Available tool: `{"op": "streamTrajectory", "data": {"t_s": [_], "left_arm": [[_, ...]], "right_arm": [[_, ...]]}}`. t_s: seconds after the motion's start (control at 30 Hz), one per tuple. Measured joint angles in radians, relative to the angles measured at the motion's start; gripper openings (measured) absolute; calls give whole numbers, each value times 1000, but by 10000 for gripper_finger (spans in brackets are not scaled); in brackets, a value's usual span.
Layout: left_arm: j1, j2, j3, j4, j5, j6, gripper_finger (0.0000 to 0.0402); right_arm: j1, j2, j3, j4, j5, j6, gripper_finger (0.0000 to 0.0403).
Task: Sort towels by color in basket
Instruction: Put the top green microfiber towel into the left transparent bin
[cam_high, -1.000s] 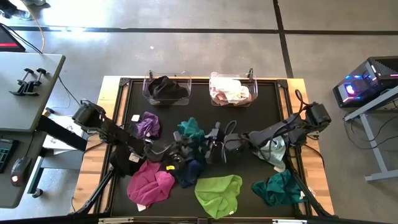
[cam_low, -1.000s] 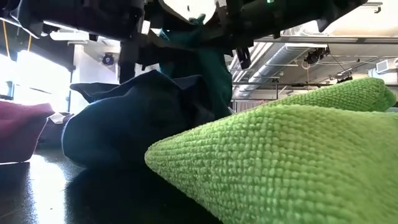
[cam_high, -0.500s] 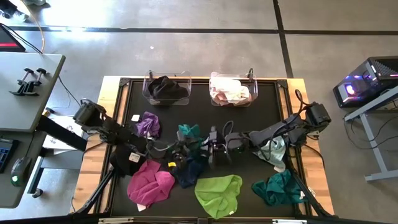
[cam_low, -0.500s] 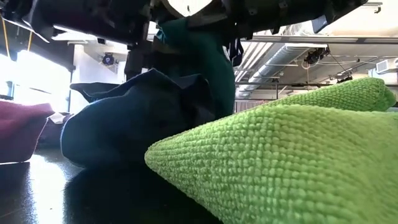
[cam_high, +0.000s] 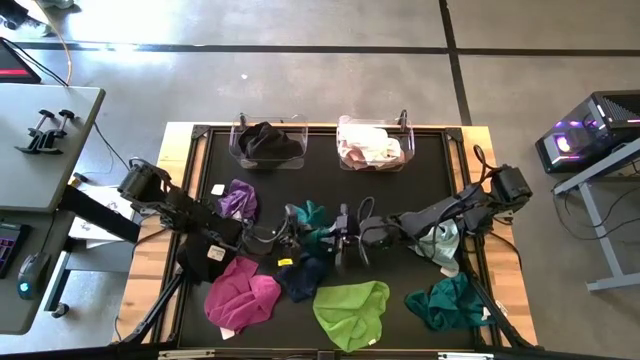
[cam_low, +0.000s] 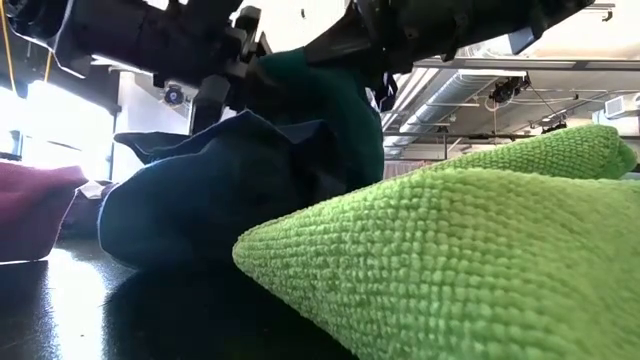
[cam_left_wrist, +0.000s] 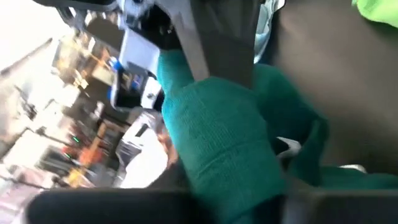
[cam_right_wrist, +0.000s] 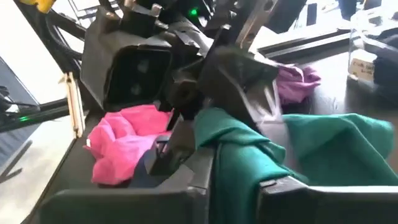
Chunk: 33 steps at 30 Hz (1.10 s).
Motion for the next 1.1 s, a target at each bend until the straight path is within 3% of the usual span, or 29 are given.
{"op": "streamTrajectory", "data": {"t_s": [0.07, 0.17, 0.23, 0.43, 0.57, 0.7, 0.83, 0.9, 1.0, 1.1], "left_arm": [[-4, 0, 0, -25, -21, -42, 13], [-17, -2, 0, -53, -119, -72, 20], [-27, -10, 0, -83, -206, -71, 17], [-25, -116, 8, -122, -448, -27, 7], [53, -259, 48, -121, -483, 161, 7], [199, -398, 80, -113, -387, 371, 7], [412, -509, 79, -201, -237, 428, 7], [532, -545, 78, -324, -141, 376, 7], [717, -558, 63, -510, 125, 188, 9], [868, -511, 31, -555, 348, 48, 10]], "right_arm": [[1, -10, 0, -17, -36, -15, 68], [7, -82, -1, -90, -93, -38, 102], [17, -153, 1, -189, -67, -6, 113], [98, -293, 2, -522, 192, 94, 117], [171, -294, 2, -546, 337, 106, 117], [229, -279, 2, -553, 423, 115, 117], [267, -271, 1, -554, 483, 132, 117], [278, -270, 1, -552, 498, 135, 117], [288, -265, 1, -555, 500, 139, 117], [291, -259, 1, -554, 502, 139, 117]]}}
